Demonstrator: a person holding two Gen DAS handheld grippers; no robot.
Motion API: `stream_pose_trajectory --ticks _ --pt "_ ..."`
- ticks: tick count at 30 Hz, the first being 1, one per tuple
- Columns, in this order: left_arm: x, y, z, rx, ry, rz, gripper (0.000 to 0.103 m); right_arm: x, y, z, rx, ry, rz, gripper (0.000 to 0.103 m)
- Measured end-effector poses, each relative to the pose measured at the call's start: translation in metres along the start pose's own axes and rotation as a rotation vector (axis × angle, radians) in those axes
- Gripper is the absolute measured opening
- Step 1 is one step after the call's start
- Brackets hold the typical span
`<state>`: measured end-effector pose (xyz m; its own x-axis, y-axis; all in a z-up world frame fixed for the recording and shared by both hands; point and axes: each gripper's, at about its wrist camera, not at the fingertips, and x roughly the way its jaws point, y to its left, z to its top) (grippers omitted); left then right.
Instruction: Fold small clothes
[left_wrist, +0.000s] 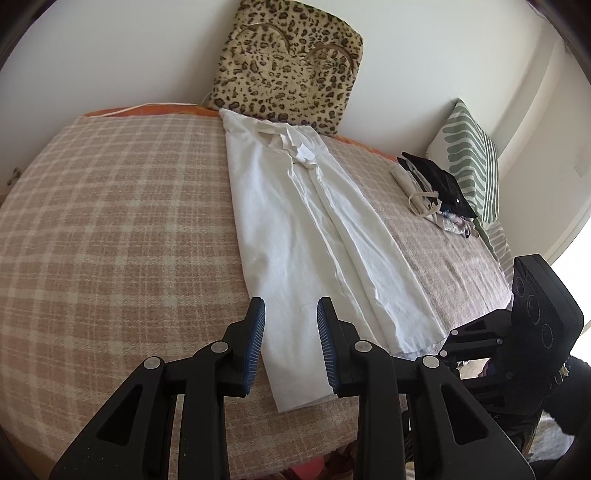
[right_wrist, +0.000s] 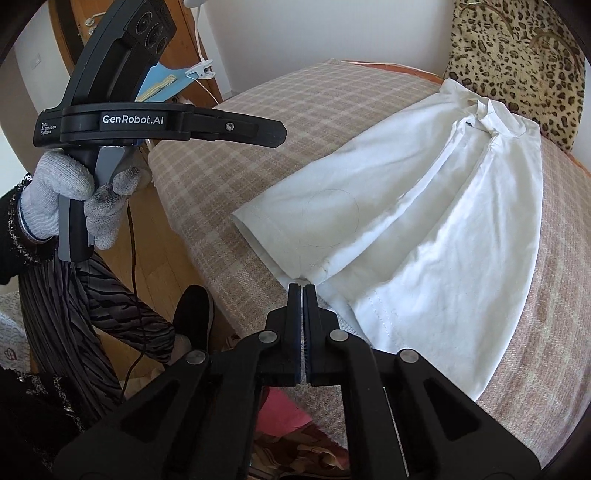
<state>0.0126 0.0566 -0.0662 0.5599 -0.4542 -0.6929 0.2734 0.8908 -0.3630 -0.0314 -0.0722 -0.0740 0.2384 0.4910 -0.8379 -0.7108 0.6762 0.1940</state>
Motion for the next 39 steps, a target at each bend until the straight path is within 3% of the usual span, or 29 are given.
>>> stream_pose_trajectory --ticks 4,10,14,19,22,24,27,28,29,31,36,39 --pt "0.001 -0.004 0.000 0.008 0.000 -0.002 0.027 -0.014 0.001 -0.010 0.025 -0.004 0.011 0.001" --pt "0.004 -0.008 0.003 0.013 -0.002 -0.001 0.027 -0.067 -0.036 -0.044 0.159 -0.008 -0.108 0.001" --pt "0.004 -0.010 0.005 0.011 -0.006 -0.004 0.027 -0.131 -0.073 -0.091 0.334 -0.017 -0.268 0.001" --pt "0.008 -0.015 0.006 0.006 0.003 -0.011 0.027 -0.219 -0.128 -0.177 0.624 -0.014 -0.491 0.001" --pt "0.011 -0.020 0.007 0.022 0.004 -0.006 0.027 -0.259 -0.148 -0.218 0.760 0.039 -0.671 0.001" --pt "0.012 -0.023 0.007 0.029 0.006 0.000 0.027 -0.279 -0.165 -0.244 0.911 0.039 -0.705 0.001" --pt "0.012 -0.022 0.007 0.024 0.016 0.003 0.027 -0.289 -0.176 -0.251 0.978 0.060 -0.745 0.009" --pt "0.012 -0.021 0.006 0.021 0.020 0.008 0.027 -0.289 -0.176 -0.249 0.976 0.054 -0.734 0.026" --pt "0.011 -0.019 0.005 0.014 0.024 0.014 0.027 -0.288 -0.174 -0.243 0.967 0.036 -0.712 0.052" --pt "0.011 -0.014 0.002 0.000 0.037 0.020 0.027 -0.287 -0.162 -0.227 0.923 -0.057 -0.647 0.068" --pt "0.012 -0.006 -0.010 -0.004 0.085 0.054 0.027 -0.272 -0.140 -0.186 0.867 -0.262 -0.267 0.068" --pt "0.014 0.001 -0.018 -0.025 0.128 0.055 0.027 -0.244 -0.139 -0.169 0.871 -0.252 -0.148 0.068"
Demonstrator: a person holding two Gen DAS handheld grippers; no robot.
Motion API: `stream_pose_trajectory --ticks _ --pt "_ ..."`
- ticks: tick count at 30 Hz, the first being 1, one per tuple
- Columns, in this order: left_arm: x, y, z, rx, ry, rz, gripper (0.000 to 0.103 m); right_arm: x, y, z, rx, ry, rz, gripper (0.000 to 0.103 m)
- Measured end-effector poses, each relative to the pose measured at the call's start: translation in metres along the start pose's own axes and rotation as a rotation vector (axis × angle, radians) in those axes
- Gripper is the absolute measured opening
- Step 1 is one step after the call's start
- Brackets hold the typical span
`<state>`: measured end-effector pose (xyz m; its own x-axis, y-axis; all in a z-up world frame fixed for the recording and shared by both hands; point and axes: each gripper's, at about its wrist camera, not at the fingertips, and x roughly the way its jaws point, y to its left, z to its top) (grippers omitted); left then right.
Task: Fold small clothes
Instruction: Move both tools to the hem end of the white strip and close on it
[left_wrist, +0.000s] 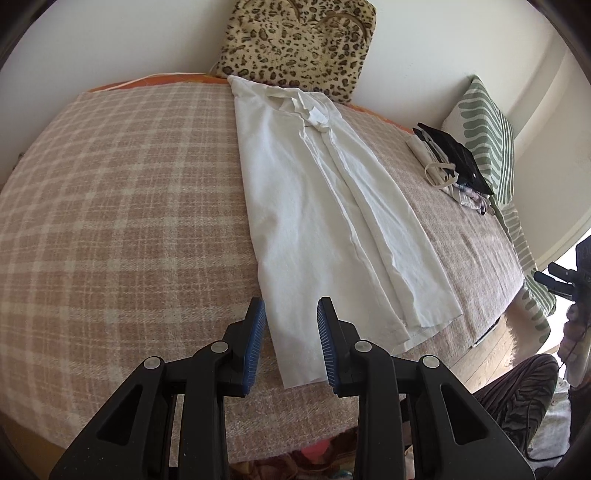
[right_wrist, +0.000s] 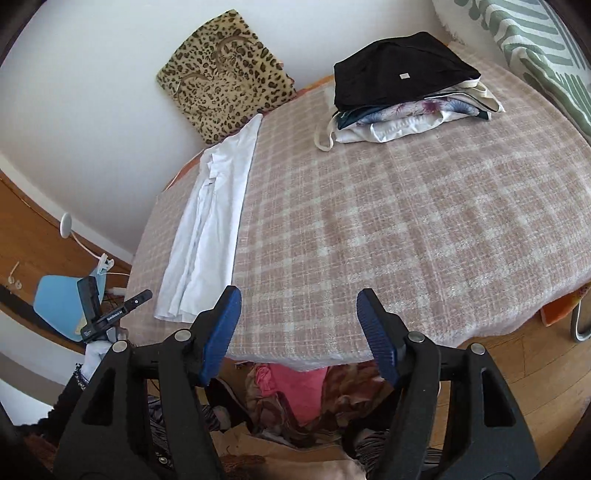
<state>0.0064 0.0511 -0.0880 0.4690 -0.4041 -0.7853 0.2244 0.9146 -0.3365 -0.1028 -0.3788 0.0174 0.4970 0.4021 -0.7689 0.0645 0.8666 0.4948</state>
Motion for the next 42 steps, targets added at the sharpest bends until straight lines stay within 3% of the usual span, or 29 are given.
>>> stream_pose_trajectory --ticks 6,14,17,21,28,30,32,34,37,42 --pt "0.002 0.006 -0.008 -0.014 0.031 0.003 0.027 0.071 0.014 0.004 0.064 0.121 0.147 0.068" --pt "0.009 0.019 -0.009 -0.073 0.064 -0.027 0.027 0.147 0.062 0.002 -0.059 0.249 0.129 0.068" --pt "0.009 0.025 -0.010 -0.096 0.075 -0.041 0.034 0.166 0.076 -0.001 -0.088 0.285 0.131 0.068" --pt "0.011 0.029 -0.011 -0.136 0.086 -0.086 0.034 0.178 0.091 -0.005 -0.133 0.304 0.113 0.068" --pt "0.015 0.017 -0.013 -0.090 0.093 -0.120 0.031 0.188 0.109 -0.011 -0.150 0.354 0.154 0.063" --pt "0.018 0.013 -0.014 -0.071 0.102 -0.126 0.018 0.191 0.119 -0.014 -0.181 0.343 0.138 0.060" --pt "0.020 0.010 -0.013 -0.063 0.099 -0.135 0.010 0.194 0.124 -0.014 -0.188 0.342 0.140 0.046" --pt "0.019 0.008 -0.013 -0.052 0.092 -0.136 0.008 0.198 0.128 -0.016 -0.182 0.344 0.140 0.036" --pt "0.015 0.008 -0.011 -0.059 0.073 -0.153 0.005 0.202 0.131 -0.016 -0.183 0.350 0.140 0.014" --pt "0.005 0.012 -0.007 -0.100 0.030 -0.202 0.004 0.205 0.120 -0.013 -0.089 0.344 0.202 0.007"
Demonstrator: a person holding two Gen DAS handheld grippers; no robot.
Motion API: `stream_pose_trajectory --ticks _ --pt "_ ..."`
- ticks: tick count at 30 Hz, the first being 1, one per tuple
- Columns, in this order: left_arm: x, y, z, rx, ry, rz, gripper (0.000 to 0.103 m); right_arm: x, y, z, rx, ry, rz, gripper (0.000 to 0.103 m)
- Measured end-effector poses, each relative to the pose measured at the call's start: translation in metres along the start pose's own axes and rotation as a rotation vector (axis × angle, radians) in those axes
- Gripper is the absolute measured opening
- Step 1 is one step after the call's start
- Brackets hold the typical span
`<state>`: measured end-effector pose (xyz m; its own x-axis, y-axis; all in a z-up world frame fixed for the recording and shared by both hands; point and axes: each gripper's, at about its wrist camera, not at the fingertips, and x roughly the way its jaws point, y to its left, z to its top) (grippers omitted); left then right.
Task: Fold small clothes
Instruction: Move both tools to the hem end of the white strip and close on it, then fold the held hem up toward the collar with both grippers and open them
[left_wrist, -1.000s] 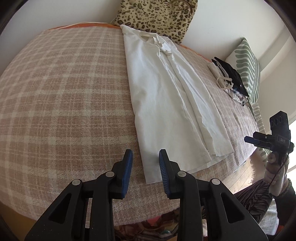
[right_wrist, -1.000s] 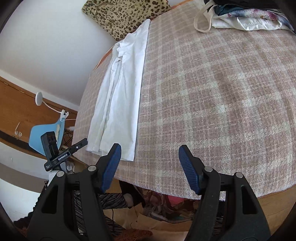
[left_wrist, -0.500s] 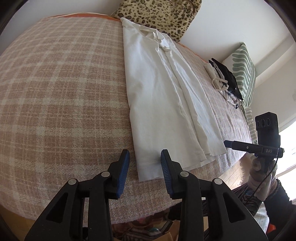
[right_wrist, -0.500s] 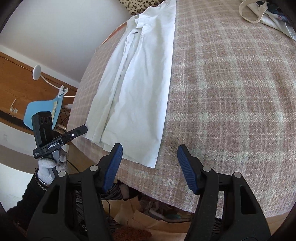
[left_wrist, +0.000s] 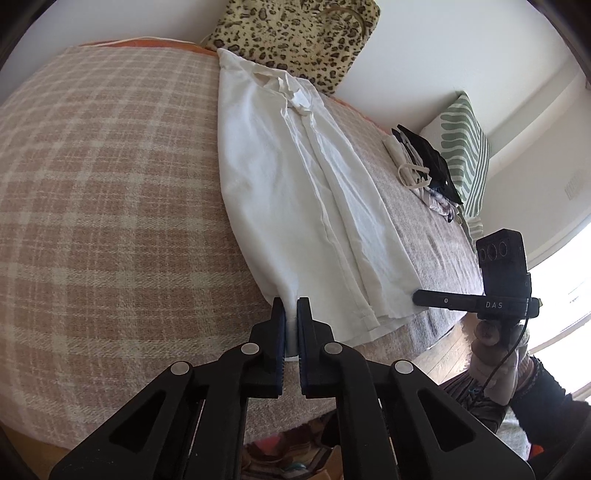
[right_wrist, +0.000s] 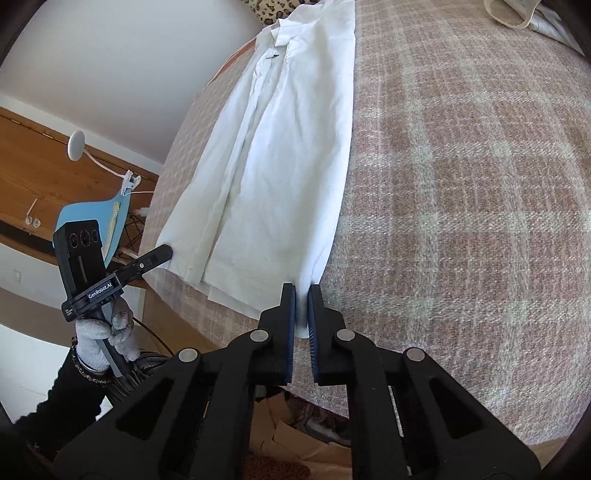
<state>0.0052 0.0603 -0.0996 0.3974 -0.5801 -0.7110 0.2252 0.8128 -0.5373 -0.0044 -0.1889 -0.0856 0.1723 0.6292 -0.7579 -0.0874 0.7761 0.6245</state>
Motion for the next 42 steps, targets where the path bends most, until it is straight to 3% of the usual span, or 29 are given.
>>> stream_pose_trajectory --ticks 7,15,26,42 --pt "-0.014 0.001 0.013 -0.067 -0.059 -0.080 0.004 -0.013 0.005 0.009 0.031 -0.047 0.072 0.006" --pt "-0.022 -0.003 0.041 -0.059 -0.117 -0.079 0.004 -0.034 0.025 0.038 0.015 -0.117 0.130 0.006" --pt "-0.004 -0.001 0.089 -0.043 -0.155 -0.052 0.004 -0.045 0.006 0.092 0.046 -0.154 0.126 0.006" --pt "0.048 0.030 0.143 -0.114 -0.134 0.017 0.003 -0.003 -0.024 0.160 0.172 -0.165 0.071 0.006"
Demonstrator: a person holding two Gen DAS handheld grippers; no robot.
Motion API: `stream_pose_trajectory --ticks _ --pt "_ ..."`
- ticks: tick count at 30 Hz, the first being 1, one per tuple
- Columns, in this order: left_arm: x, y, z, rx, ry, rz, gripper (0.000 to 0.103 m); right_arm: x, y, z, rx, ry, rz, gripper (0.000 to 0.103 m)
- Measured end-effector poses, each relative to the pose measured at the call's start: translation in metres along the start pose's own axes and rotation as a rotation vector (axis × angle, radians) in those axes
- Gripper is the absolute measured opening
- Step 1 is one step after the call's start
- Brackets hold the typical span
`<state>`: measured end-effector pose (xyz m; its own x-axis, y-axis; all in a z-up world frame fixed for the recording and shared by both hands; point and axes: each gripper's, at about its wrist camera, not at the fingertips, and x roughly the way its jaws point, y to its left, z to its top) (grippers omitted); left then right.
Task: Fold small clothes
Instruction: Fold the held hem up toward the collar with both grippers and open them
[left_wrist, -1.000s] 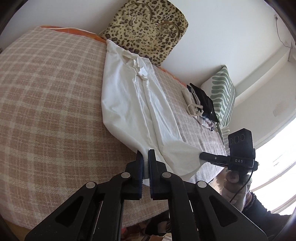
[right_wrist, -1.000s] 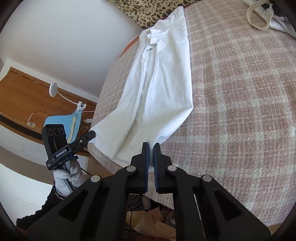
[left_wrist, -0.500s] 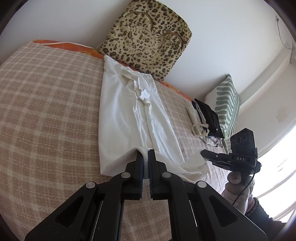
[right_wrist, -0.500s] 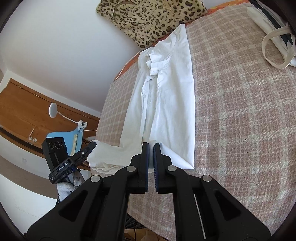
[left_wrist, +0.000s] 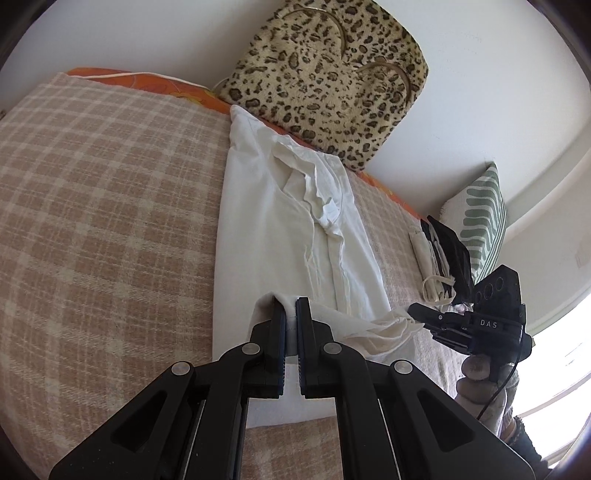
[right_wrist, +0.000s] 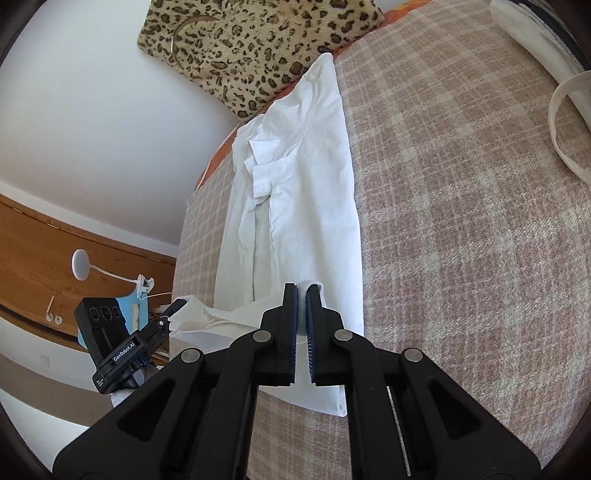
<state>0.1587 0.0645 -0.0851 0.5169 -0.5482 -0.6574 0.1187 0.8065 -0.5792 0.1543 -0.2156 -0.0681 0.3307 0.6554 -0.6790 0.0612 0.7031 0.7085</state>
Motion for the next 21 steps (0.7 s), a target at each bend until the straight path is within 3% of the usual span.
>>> stream_pose_trajectory --ticks 7,10,12,14,17,21 --pt "0.011 0.009 0.004 -0.036 0.023 0.024 0.004 0.012 -0.012 0.006 0.040 0.024 -0.022 0.006" --pt "0.008 0.010 0.009 -0.051 0.025 0.065 0.019 0.008 -0.022 0.010 0.084 0.016 -0.005 0.008" --pt "0.000 0.013 0.014 -0.062 -0.008 0.080 0.027 0.001 -0.025 0.015 0.094 0.003 -0.004 0.019" --pt "-0.011 0.015 0.016 -0.064 -0.044 0.089 0.027 -0.013 -0.025 0.017 0.089 -0.044 0.005 0.043" --pt "-0.019 0.017 0.015 -0.056 -0.053 0.082 0.027 -0.029 -0.017 0.016 0.034 -0.080 -0.020 0.045" --pt "-0.016 0.017 0.000 -0.038 0.004 0.074 0.027 -0.033 -0.004 -0.003 -0.076 -0.042 -0.087 0.045"
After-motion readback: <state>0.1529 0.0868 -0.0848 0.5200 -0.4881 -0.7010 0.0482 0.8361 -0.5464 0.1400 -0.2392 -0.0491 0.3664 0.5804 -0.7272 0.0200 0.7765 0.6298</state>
